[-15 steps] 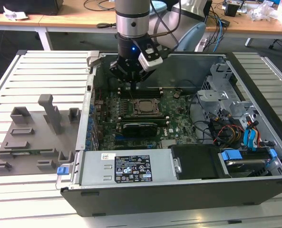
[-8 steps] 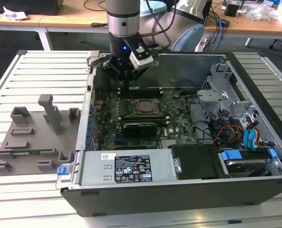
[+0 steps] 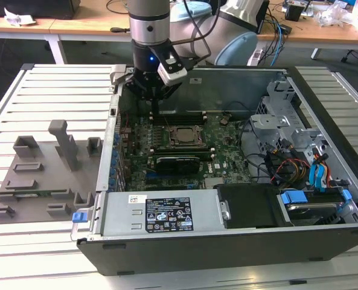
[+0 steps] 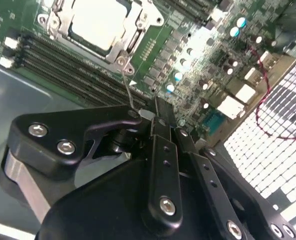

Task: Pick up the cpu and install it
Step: 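Install the first cpu locking lever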

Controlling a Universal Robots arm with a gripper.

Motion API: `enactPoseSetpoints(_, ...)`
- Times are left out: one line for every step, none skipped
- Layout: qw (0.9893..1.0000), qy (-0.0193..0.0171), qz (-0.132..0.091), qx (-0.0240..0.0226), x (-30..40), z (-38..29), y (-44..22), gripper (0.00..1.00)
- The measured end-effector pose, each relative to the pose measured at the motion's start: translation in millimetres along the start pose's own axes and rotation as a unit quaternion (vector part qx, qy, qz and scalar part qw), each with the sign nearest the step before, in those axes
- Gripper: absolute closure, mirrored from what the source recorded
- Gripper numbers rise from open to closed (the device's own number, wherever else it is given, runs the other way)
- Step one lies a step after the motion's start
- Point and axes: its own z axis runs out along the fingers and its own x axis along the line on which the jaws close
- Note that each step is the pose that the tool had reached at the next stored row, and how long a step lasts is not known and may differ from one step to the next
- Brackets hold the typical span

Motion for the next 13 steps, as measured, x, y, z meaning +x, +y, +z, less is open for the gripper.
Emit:
enactPoseSetpoints(1.0,0.0,0.0,0.0,0.0,0.0,1.4,0.89)
enactPoseSetpoints(1.0,0.0,0.0,0.0,0.0,0.0,2.3,0.89)
enactPoseSetpoints(1.0,0.0001,0.0,-0.0001,0.0,-0.1,2.5,0.89)
enactPoseSetpoints(1.0,0.0,0.0,-0.0003,-0.1,0.0,2.5,0.89)
enactPoseSetpoints(1.0,0.0,0.0,-0.0004,-0.1,0.0,2.6,0.89)
enactPoseSetpoints(1.0,0.0,0.0,-0.0004,-0.1,0.0,2.6,0.89)
enactPoseSetpoints(1.0,0.0,0.0,-0.0004,-0.1,0.0,2.6,0.89)
enactPoseSetpoints(1.0,0.0,0.0,-0.0004,-0.1,0.0,2.6,0.89)
enactPoseSetpoints(1.0,0.0,0.0,-0.0005,-0.1,0.0,2.6,0.89)
enactPoseSetpoints(1.0,0.0,0.0,-0.0005,-0.1,0.0,2.6,0.89)
enactPoseSetpoints(1.0,0.0,-0.001,-0.0005,-1.8,0.0,2.5,0.89)
enactPoseSetpoints(1.0,0.0,0.0,-0.0005,-5.6,0.2,2.4,0.89)
enactPoseSetpoints(1.0,0.0,0.0,-0.0005,-7.5,0.3,2.4,0.89)
